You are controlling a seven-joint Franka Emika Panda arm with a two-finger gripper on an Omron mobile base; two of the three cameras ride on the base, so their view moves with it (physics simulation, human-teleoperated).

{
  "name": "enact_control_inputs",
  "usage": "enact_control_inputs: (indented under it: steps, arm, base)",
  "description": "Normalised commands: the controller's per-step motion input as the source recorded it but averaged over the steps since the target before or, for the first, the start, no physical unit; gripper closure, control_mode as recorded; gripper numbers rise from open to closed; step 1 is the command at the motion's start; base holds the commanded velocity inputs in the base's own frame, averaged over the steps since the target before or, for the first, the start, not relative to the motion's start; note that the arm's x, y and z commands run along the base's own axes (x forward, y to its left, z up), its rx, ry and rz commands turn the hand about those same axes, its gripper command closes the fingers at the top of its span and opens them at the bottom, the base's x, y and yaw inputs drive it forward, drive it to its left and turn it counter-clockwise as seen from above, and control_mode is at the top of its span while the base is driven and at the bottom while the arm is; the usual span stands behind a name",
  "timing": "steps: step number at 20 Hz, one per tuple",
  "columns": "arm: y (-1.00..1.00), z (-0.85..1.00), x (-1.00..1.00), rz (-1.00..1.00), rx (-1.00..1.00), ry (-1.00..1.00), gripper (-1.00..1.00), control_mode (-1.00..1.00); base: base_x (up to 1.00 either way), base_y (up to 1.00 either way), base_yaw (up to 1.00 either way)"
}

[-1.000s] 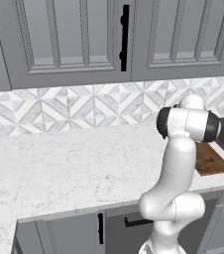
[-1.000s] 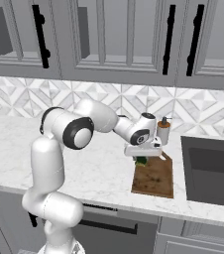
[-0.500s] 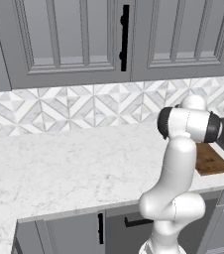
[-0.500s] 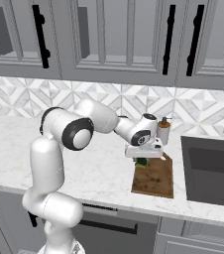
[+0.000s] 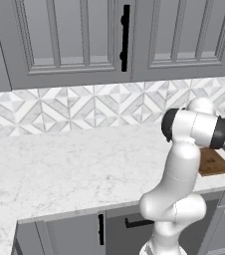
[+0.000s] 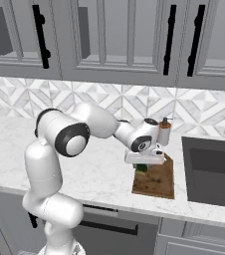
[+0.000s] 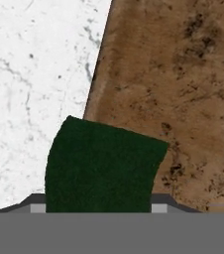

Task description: Pick up the sponge from the counter and clean the cutting board by briefly scrubbing or pressing down on the cutting board. Once finished, release the sponge.

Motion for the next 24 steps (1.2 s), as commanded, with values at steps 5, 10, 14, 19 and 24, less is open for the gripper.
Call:
enact_control_inputs:
  steps: [5, 10, 14, 19, 24]
  arm:
    - [-0.01, 0.0, -0.51, 0.0, 0.0, -0.02, 1.0, -1.0]
    - [-0.04, 0.0, -0.51, 0.0, 0.0, -0.02, 1.0, -1.0]
    - [-0.04, -0.06, -0.47, 0.0, -0.02, -0.01, 1.0, -1.0]
    - [-0.06, -0.01, -0.44, 0.0, -0.01, 0.0, 1.0, -1.0]
    - [-0.1, 0.0, -0.4, 0.0, 0.0, 0.0, 1.0, -1.0]
  base:
    - [0.0, 0.0, 0.0]
    - [0.0, 0.0, 0.0]
    - [0.0, 0.0, 0.0]
    - [0.0, 0.0, 0.0]
    - [0.0, 0.0, 0.0]
